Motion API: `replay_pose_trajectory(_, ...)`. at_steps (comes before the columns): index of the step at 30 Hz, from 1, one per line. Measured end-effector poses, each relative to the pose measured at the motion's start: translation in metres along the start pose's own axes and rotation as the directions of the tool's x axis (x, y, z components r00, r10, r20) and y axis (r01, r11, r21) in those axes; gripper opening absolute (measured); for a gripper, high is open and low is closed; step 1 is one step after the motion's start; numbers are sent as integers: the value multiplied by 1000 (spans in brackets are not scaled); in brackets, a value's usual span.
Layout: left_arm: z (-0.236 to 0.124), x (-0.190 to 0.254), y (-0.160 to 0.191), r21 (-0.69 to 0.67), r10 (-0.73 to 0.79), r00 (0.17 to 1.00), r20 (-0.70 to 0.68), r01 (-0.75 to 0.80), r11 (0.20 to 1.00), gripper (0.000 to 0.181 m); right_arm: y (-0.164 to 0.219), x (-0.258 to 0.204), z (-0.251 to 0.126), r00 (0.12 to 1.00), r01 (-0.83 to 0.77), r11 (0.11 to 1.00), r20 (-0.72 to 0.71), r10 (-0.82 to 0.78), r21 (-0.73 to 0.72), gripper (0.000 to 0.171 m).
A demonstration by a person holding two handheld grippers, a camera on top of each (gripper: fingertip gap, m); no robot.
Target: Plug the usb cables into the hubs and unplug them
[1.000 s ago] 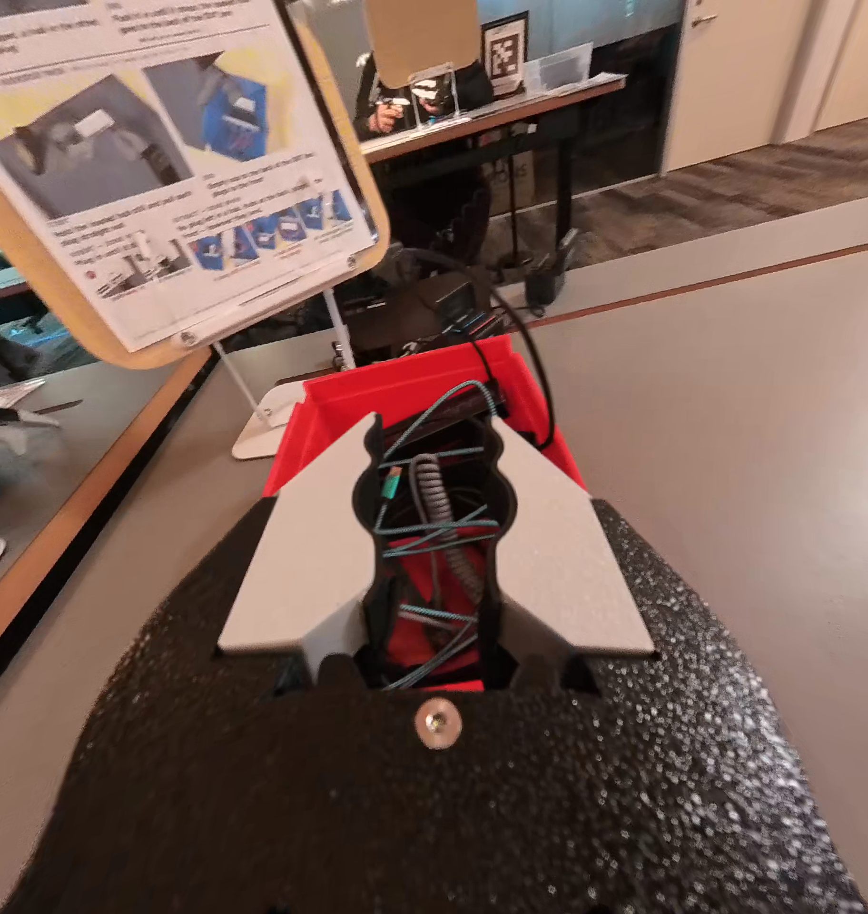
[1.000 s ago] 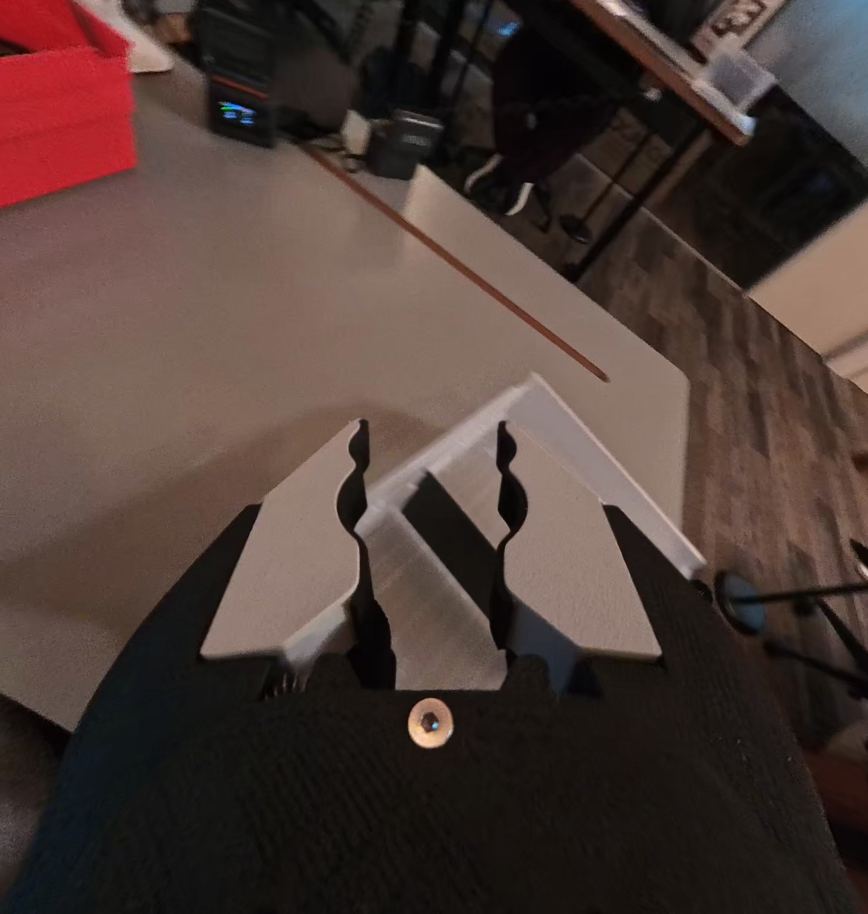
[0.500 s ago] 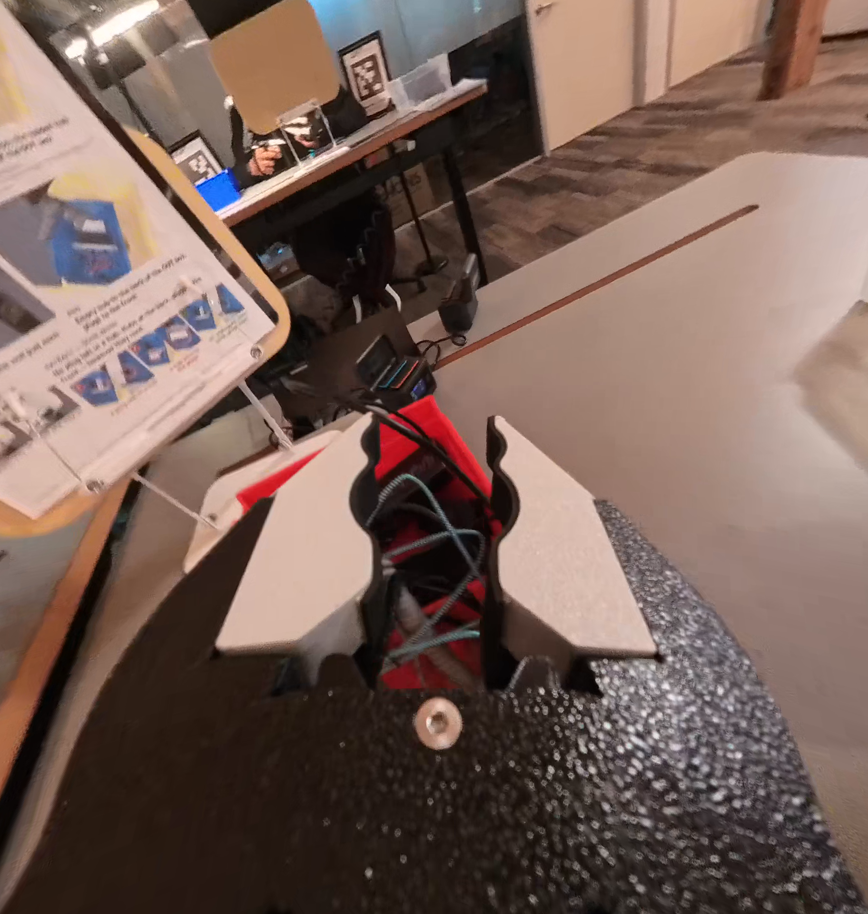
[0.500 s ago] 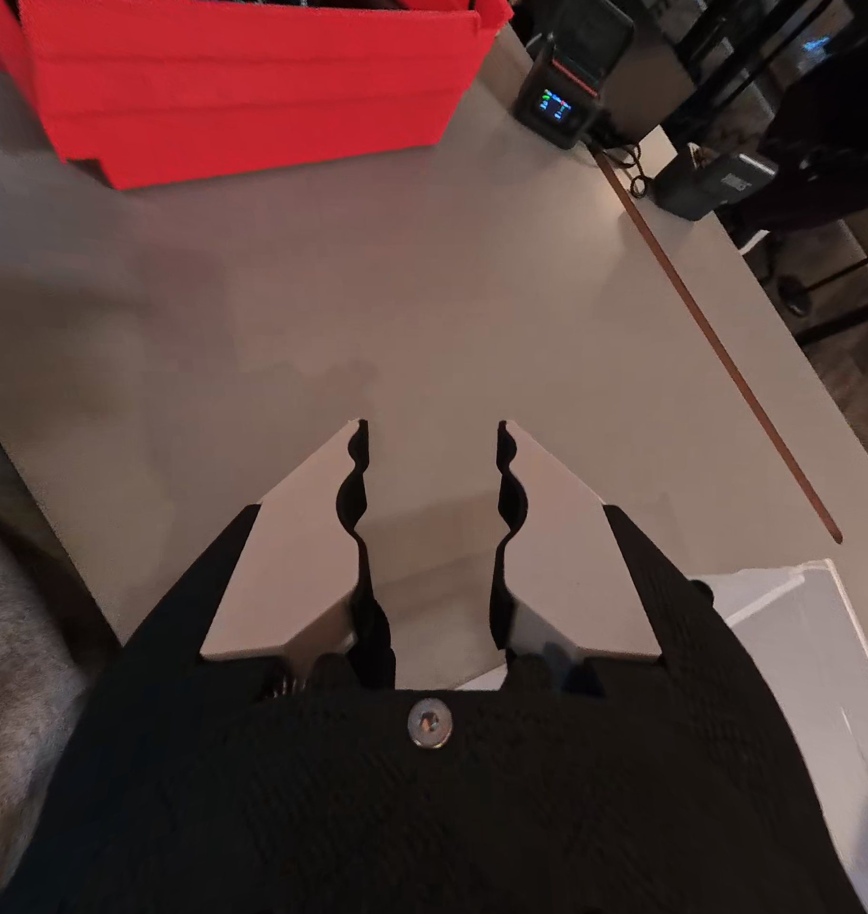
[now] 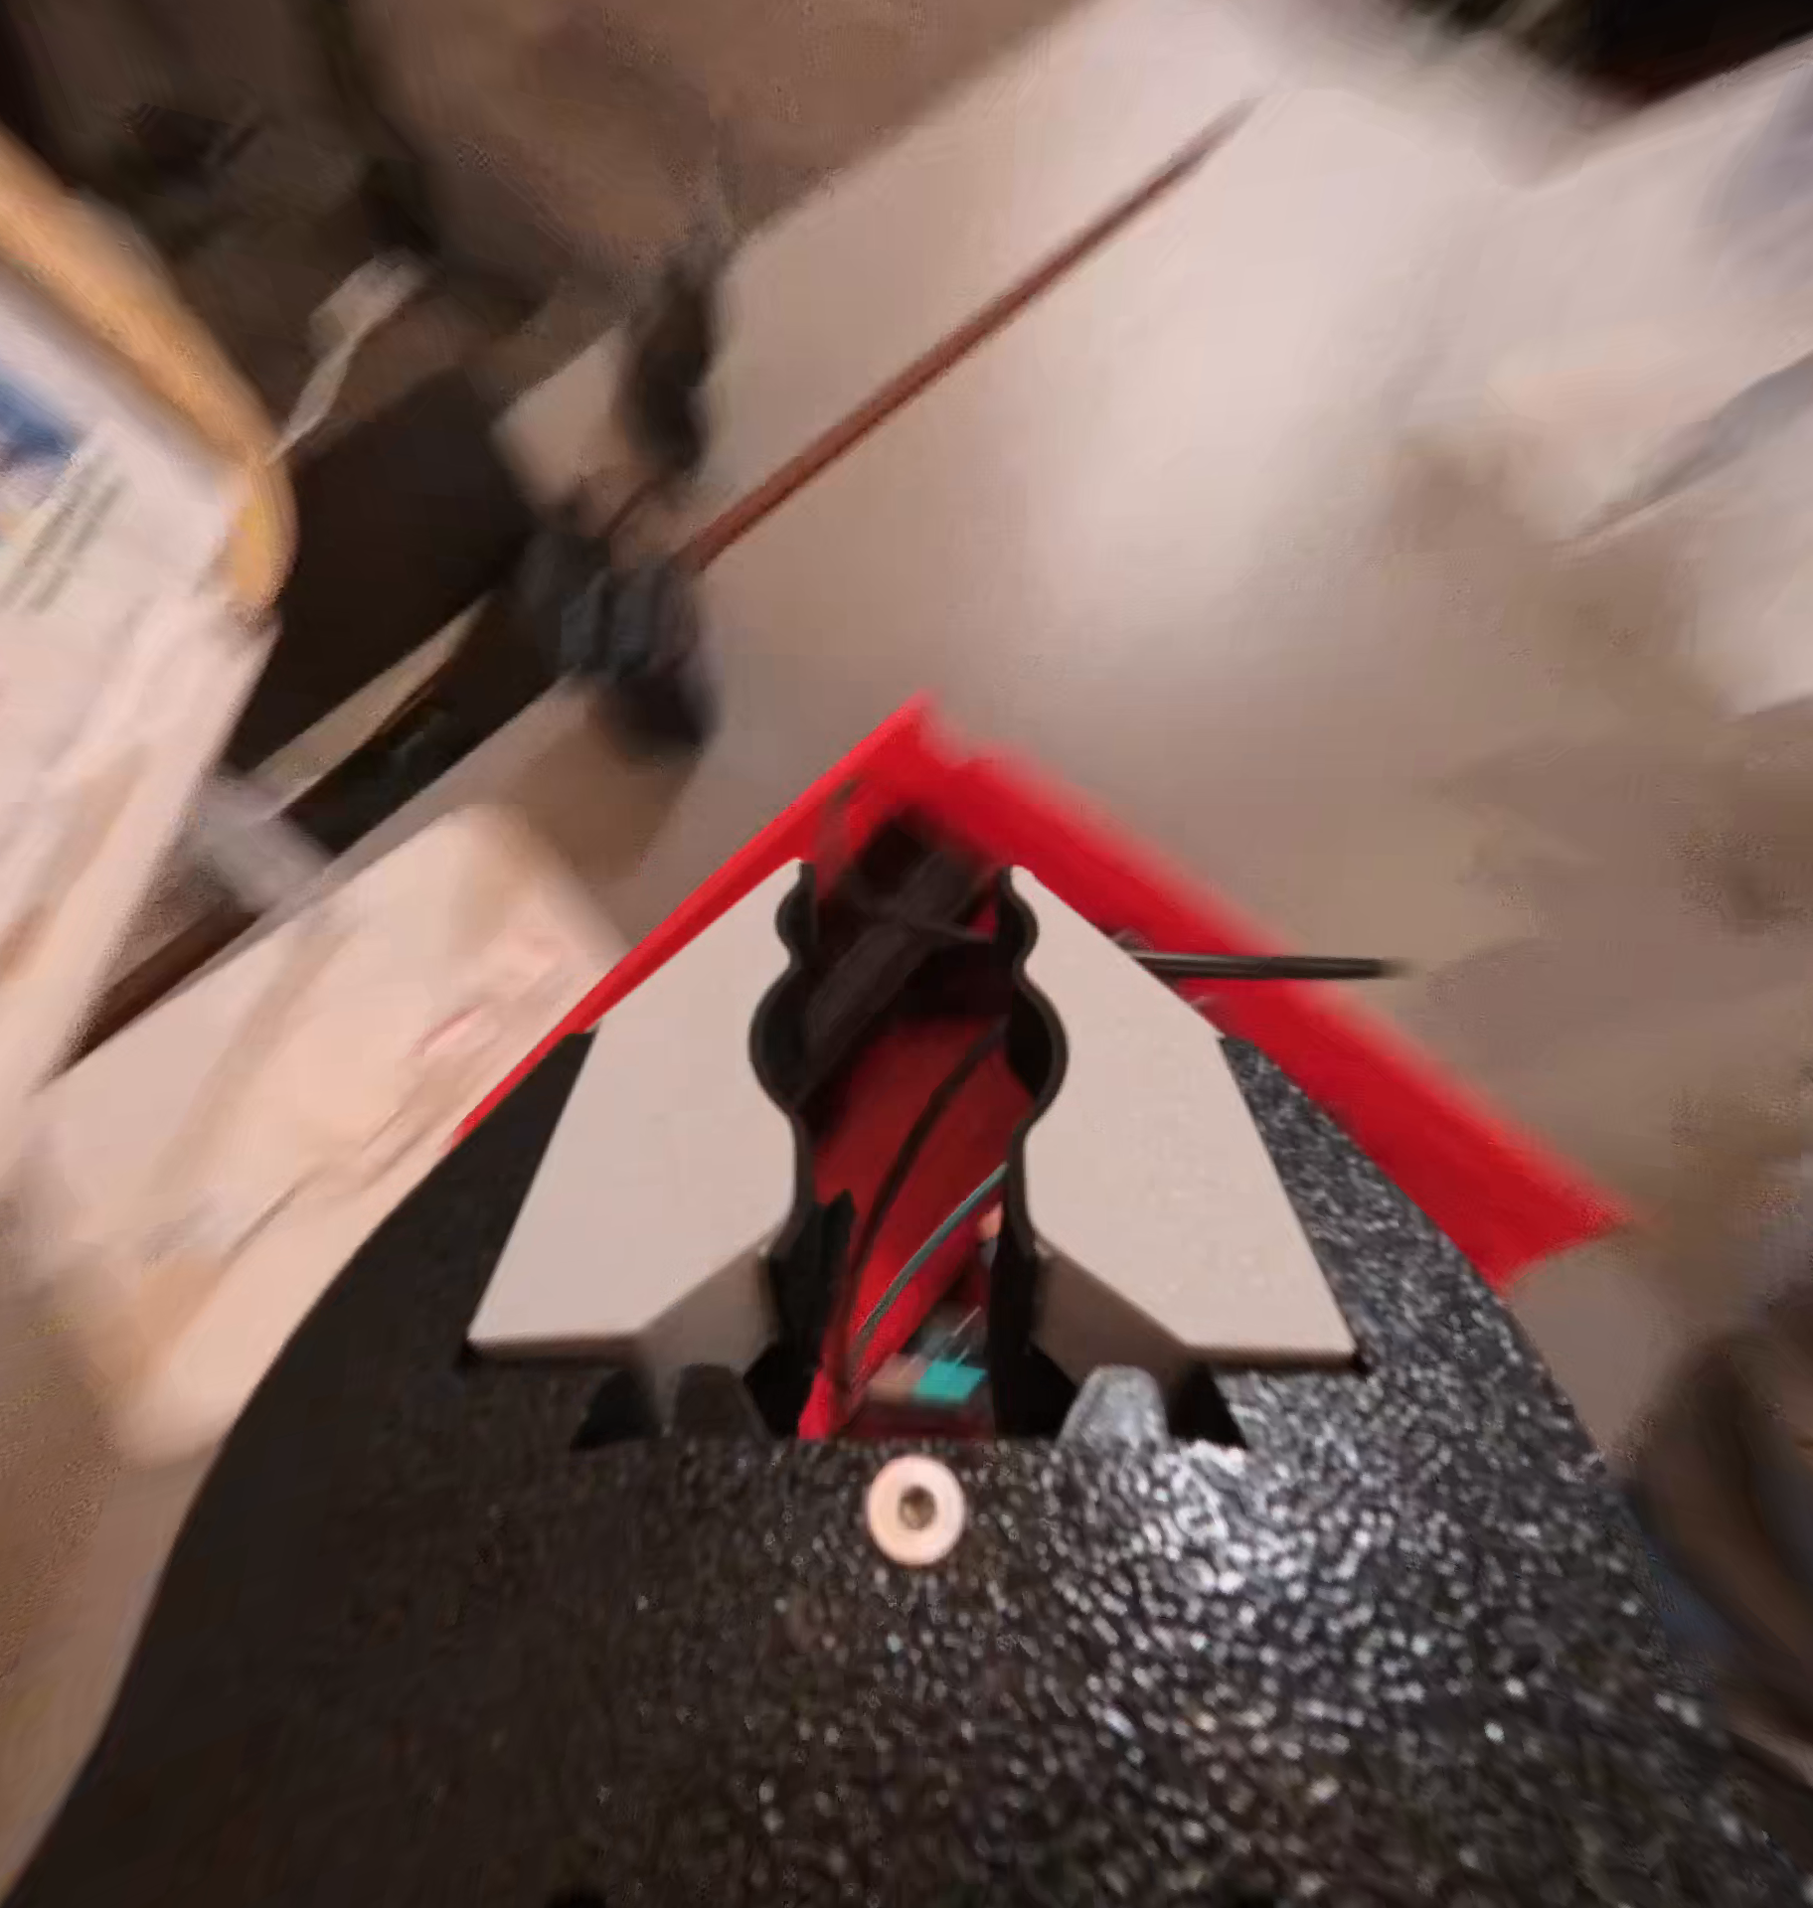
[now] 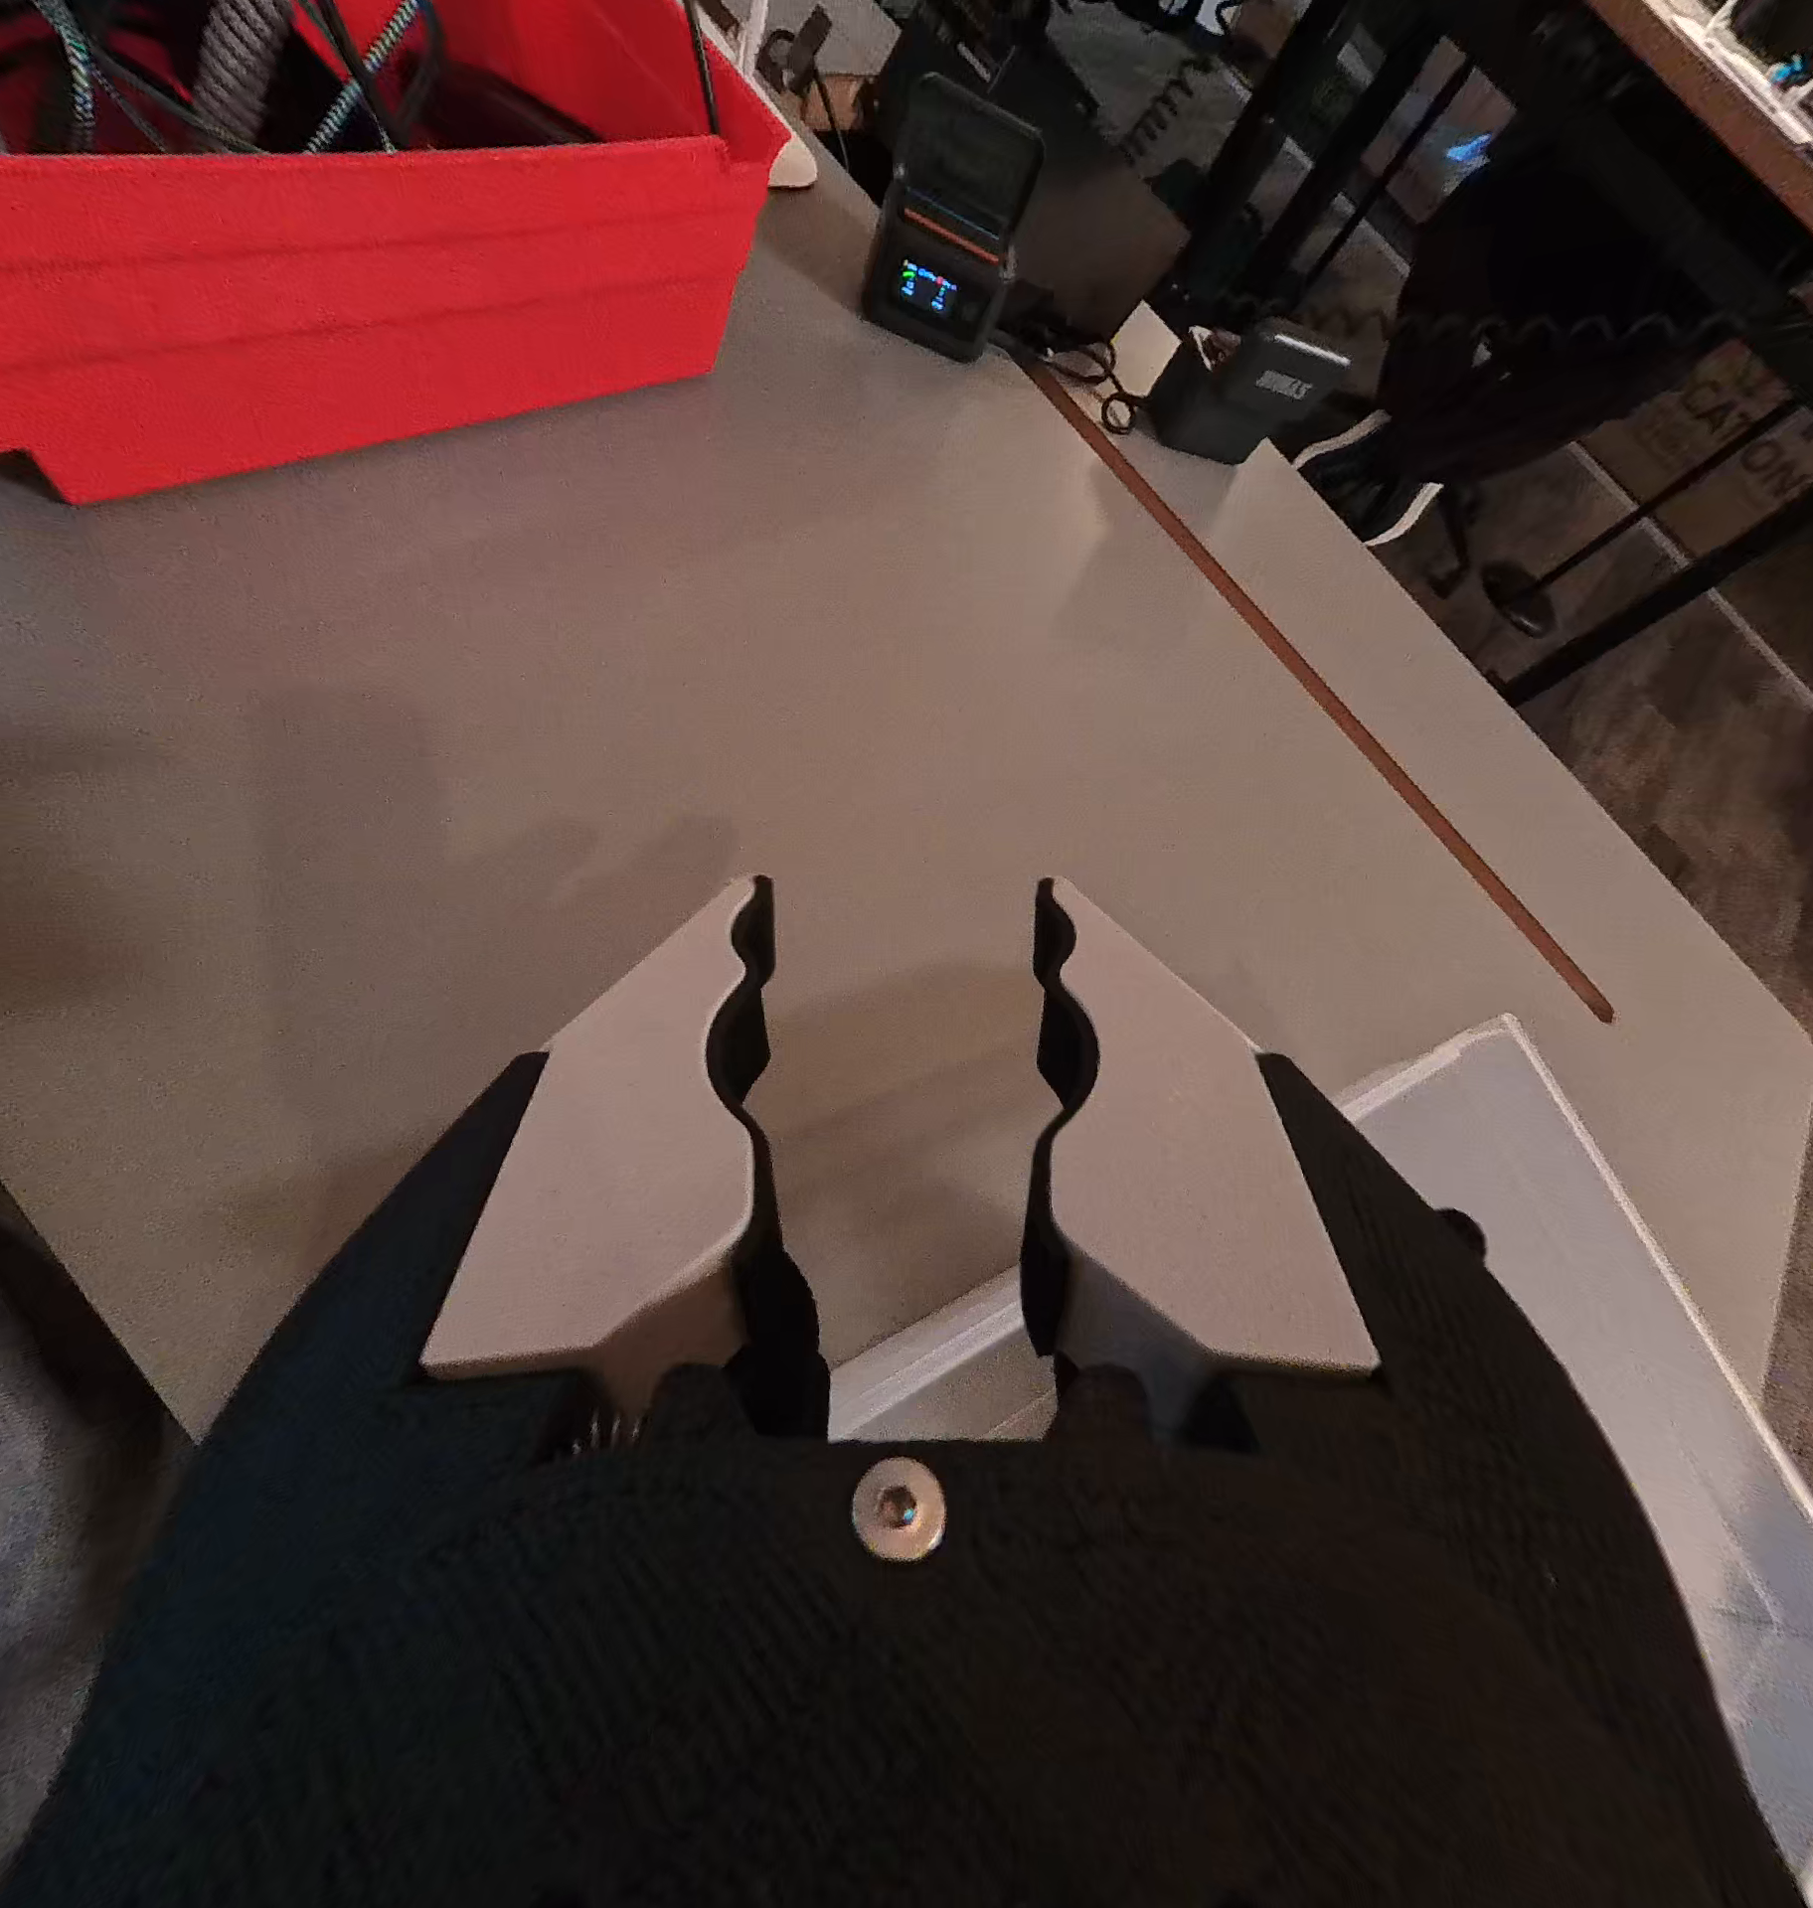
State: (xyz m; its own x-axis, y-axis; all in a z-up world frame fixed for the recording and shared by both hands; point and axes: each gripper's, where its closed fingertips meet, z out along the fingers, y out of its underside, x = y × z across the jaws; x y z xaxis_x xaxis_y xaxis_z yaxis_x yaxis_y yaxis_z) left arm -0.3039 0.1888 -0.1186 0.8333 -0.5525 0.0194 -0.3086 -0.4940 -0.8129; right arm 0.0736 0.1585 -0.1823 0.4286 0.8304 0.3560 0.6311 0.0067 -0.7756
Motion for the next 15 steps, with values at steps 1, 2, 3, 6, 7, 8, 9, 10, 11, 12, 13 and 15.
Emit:
replay_pose_trajectory(1,-12,20,-25,167,-22,982,-187,54,985,27,0,1,-2,1000,1,1000,-2,-1,3,49)
replay_pose_trajectory(2,-32,32,-48,307,-20,944,-331,127,943,23,-1,2,-3,1000,2,1000,-2,-2,8,49)
replay_pose_trajectory(3,-48,30,-63,395,-29,920,-390,195,898,24,-1,3,-5,1000,3,1000,-3,-3,15,49)
replay_pose_trajectory(6,-32,-6,-37,254,-98,969,-226,156,955,30,-5,5,-10,1000,2,999,0,-2,38,49)
replay_pose_trajectory(7,-18,-16,-16,133,-99,983,-157,120,984,31,-6,4,-12,1000,5,999,4,-5,46,49)
replay_pose_trajectory(8,-5,-20,4,10,-83,990,-114,85,996,32,-7,5,-13,1000,8,999,2,-8,50,49)
replay_pose_trajectory(9,7,-23,23,-106,-51,995,-81,43,993,34,-7,6,-14,1000,13,999,-4,-12,52,49)
replay_pose_trajectory(10,17,-26,41,-210,-2,999,-54,-9,978,34,-7,6,-14,1000,18,999,-7,-18,51,49)
replay_pose_trajectory(11,26,-28,56,-295,48,998,-45,-59,954,33,-6,7,-14,1000,22,998,-9,-21,51,49)
replay_pose_trajectory(12,34,-30,68,-366,89,995,-45,-100,925,32,-6,7,-14,1000,22,999,-11,-22,49,49)
replay_pose_trajectory(13,41,-30,79,-426,126,990,-56,-138,894,31,-5,8,-14,1000,21,999,-11,-20,46,49)
replay_pose_trajectory(15,56,-29,94,-510,189,978,-89,-208,835,32,-4,7,-12,1000,21,999,-6,-20,41,49)
